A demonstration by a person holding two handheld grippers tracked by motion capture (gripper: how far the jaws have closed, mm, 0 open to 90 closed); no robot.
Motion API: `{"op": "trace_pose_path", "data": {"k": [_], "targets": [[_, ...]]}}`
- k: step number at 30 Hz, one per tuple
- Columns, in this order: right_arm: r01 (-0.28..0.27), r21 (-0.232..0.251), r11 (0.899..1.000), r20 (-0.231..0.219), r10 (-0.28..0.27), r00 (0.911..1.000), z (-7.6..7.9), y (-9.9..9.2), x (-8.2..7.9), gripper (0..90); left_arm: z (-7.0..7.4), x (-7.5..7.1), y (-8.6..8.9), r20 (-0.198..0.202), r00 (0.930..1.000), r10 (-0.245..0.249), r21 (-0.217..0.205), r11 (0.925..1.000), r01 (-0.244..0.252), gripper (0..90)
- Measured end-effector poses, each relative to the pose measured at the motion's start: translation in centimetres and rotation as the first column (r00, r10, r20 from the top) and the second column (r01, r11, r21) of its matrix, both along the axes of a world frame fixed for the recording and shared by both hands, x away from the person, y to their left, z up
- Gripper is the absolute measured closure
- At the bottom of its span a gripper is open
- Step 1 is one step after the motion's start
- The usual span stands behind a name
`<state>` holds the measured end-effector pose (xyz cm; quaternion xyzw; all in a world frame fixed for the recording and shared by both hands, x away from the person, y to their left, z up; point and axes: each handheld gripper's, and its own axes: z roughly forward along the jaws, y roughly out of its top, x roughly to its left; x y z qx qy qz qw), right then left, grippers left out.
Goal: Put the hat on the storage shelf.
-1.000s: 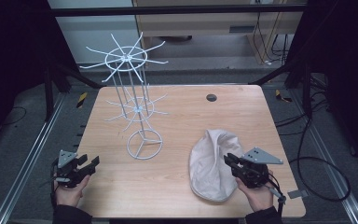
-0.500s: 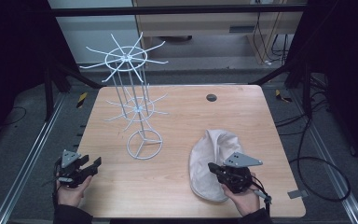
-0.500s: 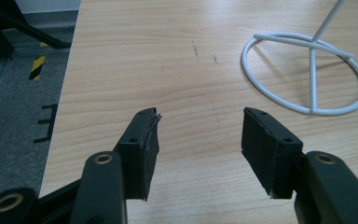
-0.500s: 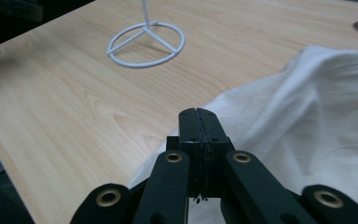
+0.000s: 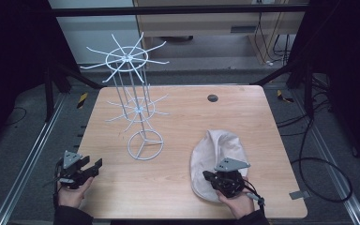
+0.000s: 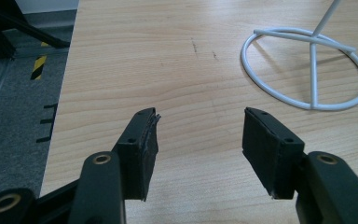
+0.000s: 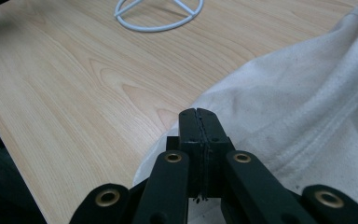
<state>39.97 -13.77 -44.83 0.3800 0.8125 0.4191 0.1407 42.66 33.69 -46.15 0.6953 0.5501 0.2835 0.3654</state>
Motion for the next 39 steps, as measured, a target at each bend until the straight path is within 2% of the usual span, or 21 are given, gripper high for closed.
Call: {"op": "trace_pose_path", "data": {"k": [7,20,22,28,35,39], "targets": [[0.018,-0.025,1.000,-0.012,-0.018,0.9998,-0.2,-0.8,-0.2,90.0,0.1,-0.1,0.0,-0.003,1.0000,-0.001,-0.002,1.0000,0.001,44.9],[0.100,-0.046,0.994,-0.012,-0.101,0.9948,-0.3,-4.0,-0.6,90.0,0.4,-0.8,-2.2,0.008,0.9969,-0.079,-0.003,0.9969,0.079,46.3],[0.117,-0.051,0.992,-0.011,-0.118,0.9930,-0.3,-4.4,-0.6,90.0,0.6,-1.1,-3.0,0.009,0.9945,-0.105,-0.004,0.9945,0.105,46.1],[0.158,-0.064,0.985,-0.001,-0.159,0.9873,-0.3,-5.6,-0.5,89.9,0.9,-1.2,-4.8,0.011,0.9873,-0.158,-0.050,0.9861,0.159,44.9],[0.193,-0.075,0.978,0.011,-0.193,0.9811,-0.3,-6.4,-0.4,89.9,1.1,-1.3,-7.3,0.019,0.9770,-0.212,-0.037,0.9764,0.213,43.8],[0.199,-0.063,0.978,0.013,-0.199,0.9800,-0.1,-6.4,-0.5,89.0,1.3,-1.5,-8.9,0.033,0.9677,-0.250,-0.036,0.9674,0.251,42.9]]}}
